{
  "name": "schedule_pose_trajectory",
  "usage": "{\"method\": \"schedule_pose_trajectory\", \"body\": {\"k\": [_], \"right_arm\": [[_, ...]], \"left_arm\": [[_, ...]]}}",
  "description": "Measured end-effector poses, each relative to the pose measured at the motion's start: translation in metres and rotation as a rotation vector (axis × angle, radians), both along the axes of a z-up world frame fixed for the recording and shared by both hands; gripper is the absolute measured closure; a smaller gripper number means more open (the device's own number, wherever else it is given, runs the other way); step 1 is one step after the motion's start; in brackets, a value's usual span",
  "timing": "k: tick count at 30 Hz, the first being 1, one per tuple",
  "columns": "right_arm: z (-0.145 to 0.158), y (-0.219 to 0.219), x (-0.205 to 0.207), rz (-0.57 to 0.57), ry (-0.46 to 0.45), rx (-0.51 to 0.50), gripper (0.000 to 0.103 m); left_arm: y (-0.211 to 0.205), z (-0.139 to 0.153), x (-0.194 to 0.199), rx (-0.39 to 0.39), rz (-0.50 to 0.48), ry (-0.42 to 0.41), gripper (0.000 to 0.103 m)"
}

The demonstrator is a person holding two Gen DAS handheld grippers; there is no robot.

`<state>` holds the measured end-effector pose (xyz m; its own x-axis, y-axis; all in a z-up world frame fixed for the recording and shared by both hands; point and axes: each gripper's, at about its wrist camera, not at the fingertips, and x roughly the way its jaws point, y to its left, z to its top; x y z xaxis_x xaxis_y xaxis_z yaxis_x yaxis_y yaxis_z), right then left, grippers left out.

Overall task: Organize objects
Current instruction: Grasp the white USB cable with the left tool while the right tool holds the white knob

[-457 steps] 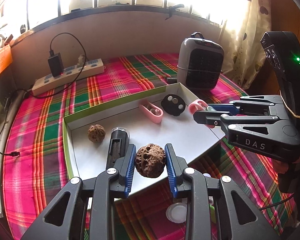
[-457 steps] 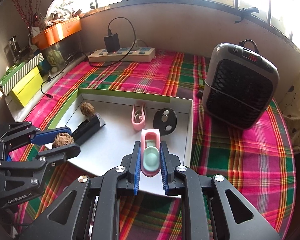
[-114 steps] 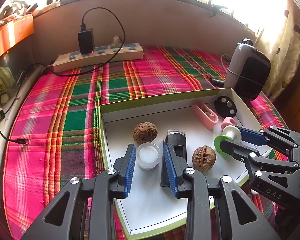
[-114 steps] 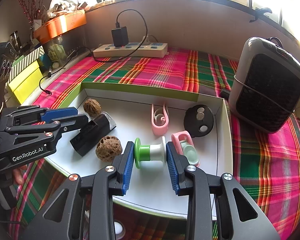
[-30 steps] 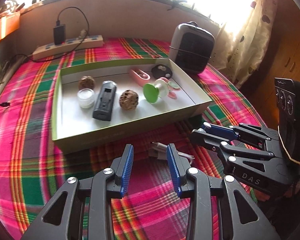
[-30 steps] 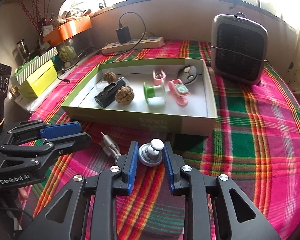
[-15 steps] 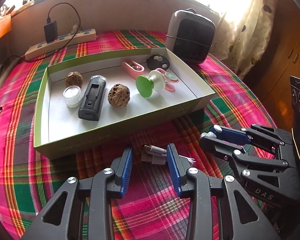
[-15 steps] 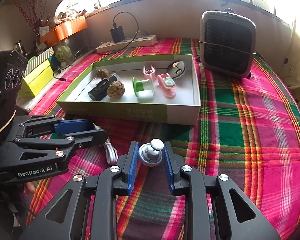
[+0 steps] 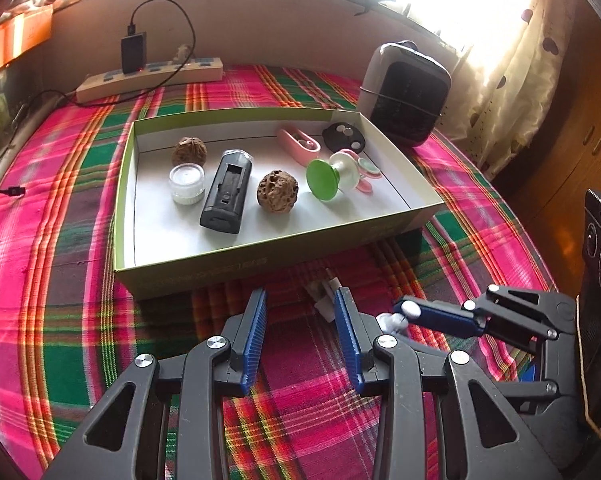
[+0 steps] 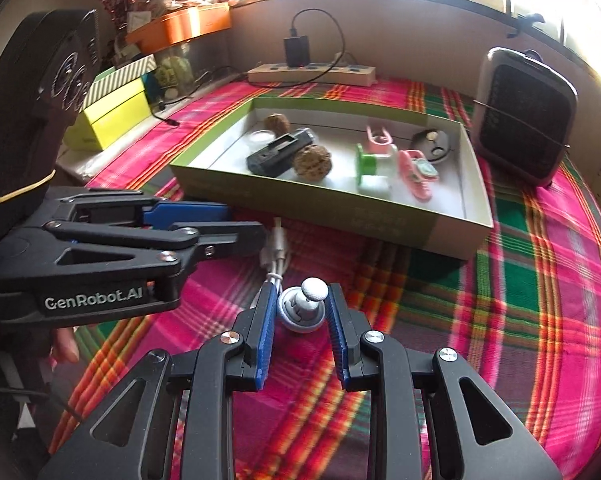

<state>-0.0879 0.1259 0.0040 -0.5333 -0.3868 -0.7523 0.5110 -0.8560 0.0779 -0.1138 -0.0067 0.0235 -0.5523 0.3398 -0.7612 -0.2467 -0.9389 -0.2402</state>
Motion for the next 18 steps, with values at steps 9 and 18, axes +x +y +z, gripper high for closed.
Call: {"method": "schedule_pose_trajectory", "body": {"k": [9, 18], "right_arm": [[0.001, -0.001, 0.005, 0.018, -0.007, -0.019, 0.077], [0.008, 0.032, 0.001, -0.090, 0.017, -0.021, 0.077]], "left_arm": [[0.007, 0.001, 0.004, 0.021, -0.034, -0.009, 0.070], [0.025, -0.006, 0.005, -0.075, -0.038, -0.004, 0.070]]}}
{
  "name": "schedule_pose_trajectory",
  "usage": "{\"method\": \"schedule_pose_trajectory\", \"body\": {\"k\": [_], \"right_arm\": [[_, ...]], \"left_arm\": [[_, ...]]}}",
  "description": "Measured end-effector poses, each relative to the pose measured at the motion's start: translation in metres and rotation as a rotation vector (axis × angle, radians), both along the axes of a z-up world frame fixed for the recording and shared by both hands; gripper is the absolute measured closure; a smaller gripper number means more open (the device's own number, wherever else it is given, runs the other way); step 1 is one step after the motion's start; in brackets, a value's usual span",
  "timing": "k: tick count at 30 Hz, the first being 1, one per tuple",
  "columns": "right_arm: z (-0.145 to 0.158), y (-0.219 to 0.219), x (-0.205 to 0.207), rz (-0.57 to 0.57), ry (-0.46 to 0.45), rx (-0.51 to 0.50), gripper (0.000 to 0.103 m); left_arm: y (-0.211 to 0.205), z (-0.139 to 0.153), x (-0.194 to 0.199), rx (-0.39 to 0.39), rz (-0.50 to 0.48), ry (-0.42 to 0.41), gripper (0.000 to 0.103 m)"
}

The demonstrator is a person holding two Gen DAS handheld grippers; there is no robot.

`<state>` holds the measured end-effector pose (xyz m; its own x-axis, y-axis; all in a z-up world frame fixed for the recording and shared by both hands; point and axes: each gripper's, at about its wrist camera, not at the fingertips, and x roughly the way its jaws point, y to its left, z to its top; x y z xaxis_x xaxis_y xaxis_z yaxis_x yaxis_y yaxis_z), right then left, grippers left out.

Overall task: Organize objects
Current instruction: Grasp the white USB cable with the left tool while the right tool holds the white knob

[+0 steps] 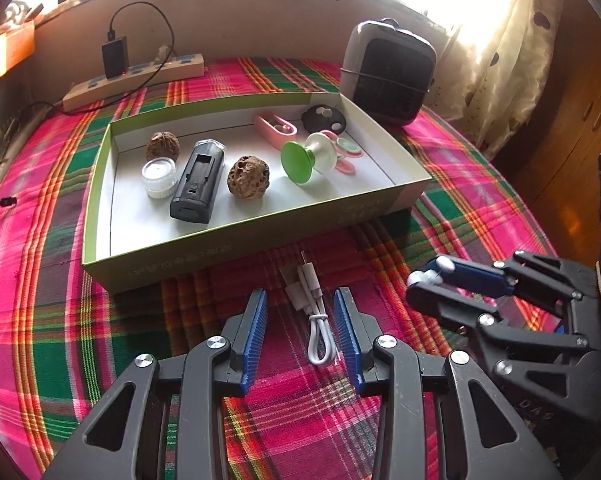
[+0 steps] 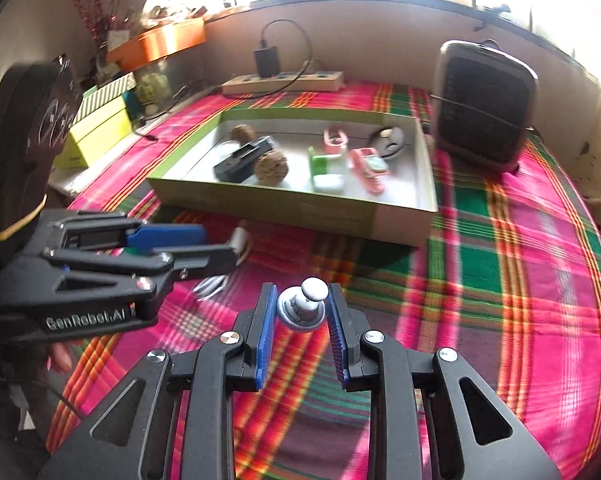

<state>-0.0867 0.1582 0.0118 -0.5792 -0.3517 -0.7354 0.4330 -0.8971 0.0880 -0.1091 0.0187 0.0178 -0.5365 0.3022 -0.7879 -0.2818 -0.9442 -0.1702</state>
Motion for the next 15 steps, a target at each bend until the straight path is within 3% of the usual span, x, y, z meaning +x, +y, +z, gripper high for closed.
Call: {"method": "schedule_pose_trajectory", "body": {"k": [15], "right_arm": [[-0.002, 0.006, -0.004, -0.012, 0.004, 0.000, 0.077]], "left_arm": [[0.014, -0.004, -0.001, -0.089, 0.025, 0.024, 0.071]]}}
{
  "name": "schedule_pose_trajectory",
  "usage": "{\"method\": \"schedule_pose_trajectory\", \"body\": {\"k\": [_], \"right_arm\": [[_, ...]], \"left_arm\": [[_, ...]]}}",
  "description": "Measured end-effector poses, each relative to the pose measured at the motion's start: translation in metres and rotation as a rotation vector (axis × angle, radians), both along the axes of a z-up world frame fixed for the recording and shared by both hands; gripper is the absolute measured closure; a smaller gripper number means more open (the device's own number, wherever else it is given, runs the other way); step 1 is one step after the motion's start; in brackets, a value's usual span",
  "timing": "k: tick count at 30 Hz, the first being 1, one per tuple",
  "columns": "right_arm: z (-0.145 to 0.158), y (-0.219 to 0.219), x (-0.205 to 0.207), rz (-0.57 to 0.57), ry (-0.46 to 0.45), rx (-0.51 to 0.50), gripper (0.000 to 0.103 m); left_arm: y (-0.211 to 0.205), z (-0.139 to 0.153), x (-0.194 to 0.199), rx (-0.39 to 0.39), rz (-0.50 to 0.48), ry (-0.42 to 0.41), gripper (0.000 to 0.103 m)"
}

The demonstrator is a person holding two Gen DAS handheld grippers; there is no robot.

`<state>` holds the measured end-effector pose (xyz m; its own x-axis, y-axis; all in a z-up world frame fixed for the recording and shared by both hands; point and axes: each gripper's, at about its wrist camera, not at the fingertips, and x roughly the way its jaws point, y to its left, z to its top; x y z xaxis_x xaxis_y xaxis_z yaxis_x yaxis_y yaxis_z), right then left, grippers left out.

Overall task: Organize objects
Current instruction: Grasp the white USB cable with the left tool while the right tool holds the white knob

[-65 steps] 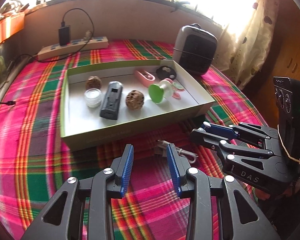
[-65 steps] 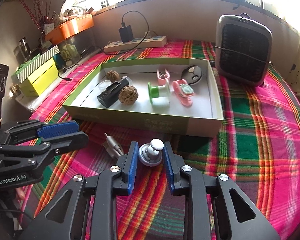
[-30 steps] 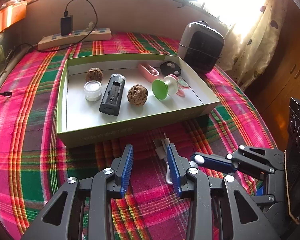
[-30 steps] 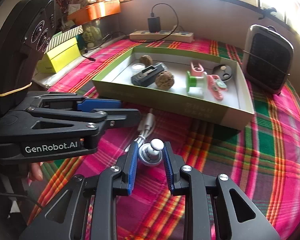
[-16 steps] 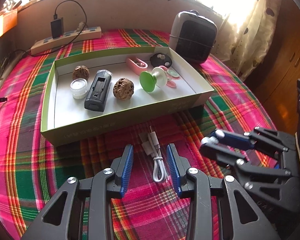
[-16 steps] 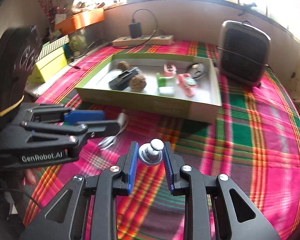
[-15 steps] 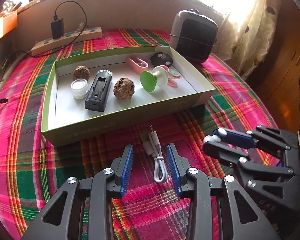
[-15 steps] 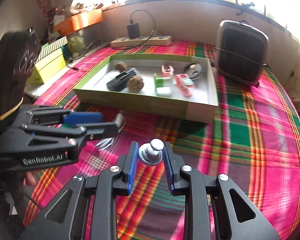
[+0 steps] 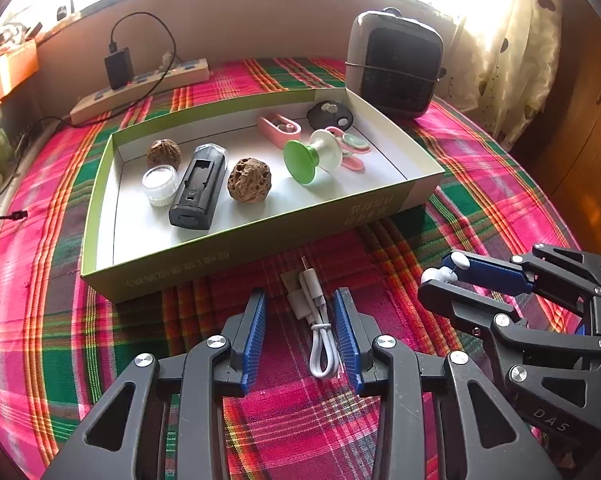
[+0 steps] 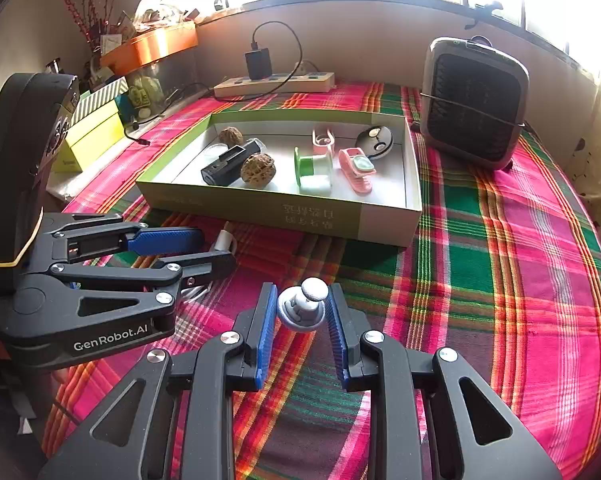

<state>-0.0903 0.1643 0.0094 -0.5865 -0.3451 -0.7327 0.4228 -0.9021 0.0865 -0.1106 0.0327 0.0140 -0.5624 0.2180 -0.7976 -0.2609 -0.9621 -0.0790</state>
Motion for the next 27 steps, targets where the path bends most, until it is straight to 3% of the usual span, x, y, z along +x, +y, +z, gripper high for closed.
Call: {"method": "schedule_pose_trajectory", "body": {"k": [10, 27], "right_arm": [[-0.0013, 0.0016, -0.0015, 0.000, -0.007, -0.007, 0.077], [-0.0016, 0.0013, -0.0020, 0.003, -0.009, -0.007, 0.077]], "left_arm": [[-0.0023, 0.0000, -0.0001, -0.015, 0.023, 0.009, 0.087], [-0.0030, -0.0001, 0.0010, -0.020, 0.024, 0.015, 0.088]]}}
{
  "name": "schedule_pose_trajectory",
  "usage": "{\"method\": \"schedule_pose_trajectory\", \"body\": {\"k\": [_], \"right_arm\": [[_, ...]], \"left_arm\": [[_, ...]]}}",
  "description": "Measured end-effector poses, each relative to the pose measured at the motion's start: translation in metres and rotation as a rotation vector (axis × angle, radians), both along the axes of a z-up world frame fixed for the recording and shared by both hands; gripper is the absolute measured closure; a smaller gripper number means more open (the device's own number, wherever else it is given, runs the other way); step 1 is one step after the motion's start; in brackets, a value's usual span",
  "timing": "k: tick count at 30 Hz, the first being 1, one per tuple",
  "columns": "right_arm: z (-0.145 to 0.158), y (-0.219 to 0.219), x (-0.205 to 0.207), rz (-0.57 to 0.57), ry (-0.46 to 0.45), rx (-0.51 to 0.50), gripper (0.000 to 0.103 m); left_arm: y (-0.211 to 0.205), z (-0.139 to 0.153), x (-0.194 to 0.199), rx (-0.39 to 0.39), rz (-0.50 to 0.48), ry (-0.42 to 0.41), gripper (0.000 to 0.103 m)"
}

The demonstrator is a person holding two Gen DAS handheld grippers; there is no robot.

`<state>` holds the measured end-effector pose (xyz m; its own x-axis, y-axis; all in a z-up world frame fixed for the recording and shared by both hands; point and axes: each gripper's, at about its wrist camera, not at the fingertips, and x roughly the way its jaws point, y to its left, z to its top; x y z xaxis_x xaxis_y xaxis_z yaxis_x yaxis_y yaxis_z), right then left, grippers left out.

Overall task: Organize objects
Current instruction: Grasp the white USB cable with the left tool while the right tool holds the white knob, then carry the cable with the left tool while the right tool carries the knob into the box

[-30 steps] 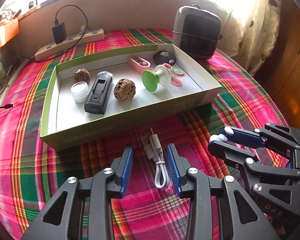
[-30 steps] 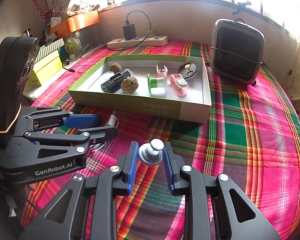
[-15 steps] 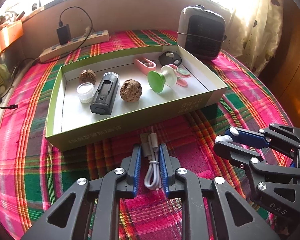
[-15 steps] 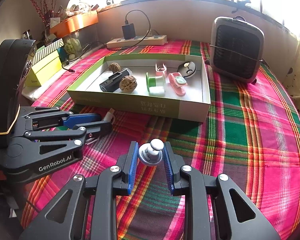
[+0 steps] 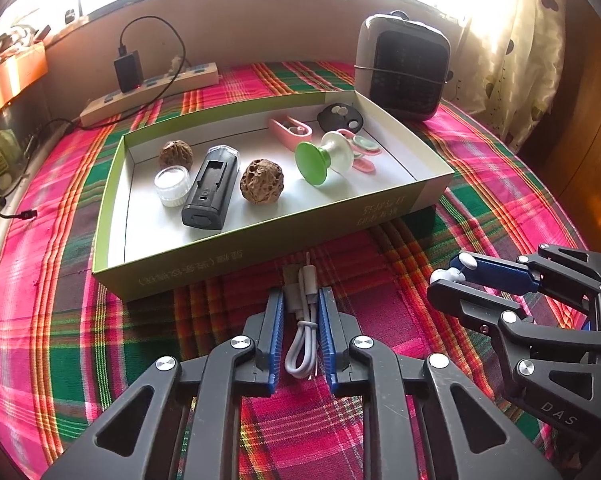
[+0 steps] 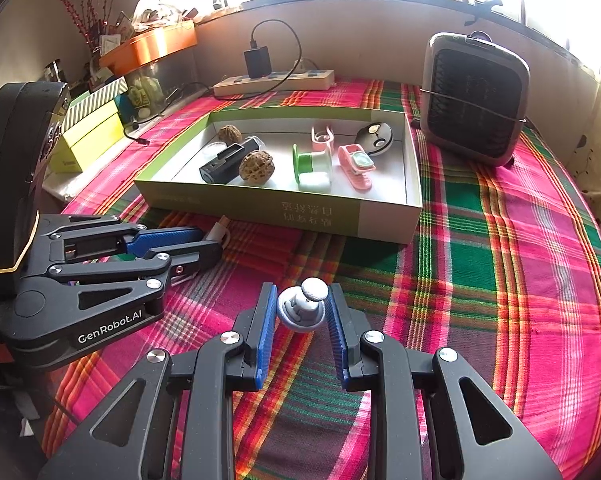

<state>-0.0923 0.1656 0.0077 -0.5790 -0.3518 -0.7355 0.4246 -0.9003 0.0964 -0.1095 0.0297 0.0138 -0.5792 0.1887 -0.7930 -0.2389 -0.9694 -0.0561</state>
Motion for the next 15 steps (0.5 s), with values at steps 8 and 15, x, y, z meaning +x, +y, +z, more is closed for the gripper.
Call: {"method": "schedule_pose_trajectory", "body": {"k": [8, 15], "right_arm": [[0.0001, -0.0008, -0.0001, -0.006, 0.000, 0.001, 0.077], [0.0037, -0.0051, -0.0013, -0.004, 0.010, 0.007, 0.077]], "left_arm": [[0.0006, 0.0010, 0.0020, 0.001, -0.002, 0.003, 0.088], [-0.0034, 0.0069, 0.0063, 0.020, 0.006, 0.023, 0.088]]}}
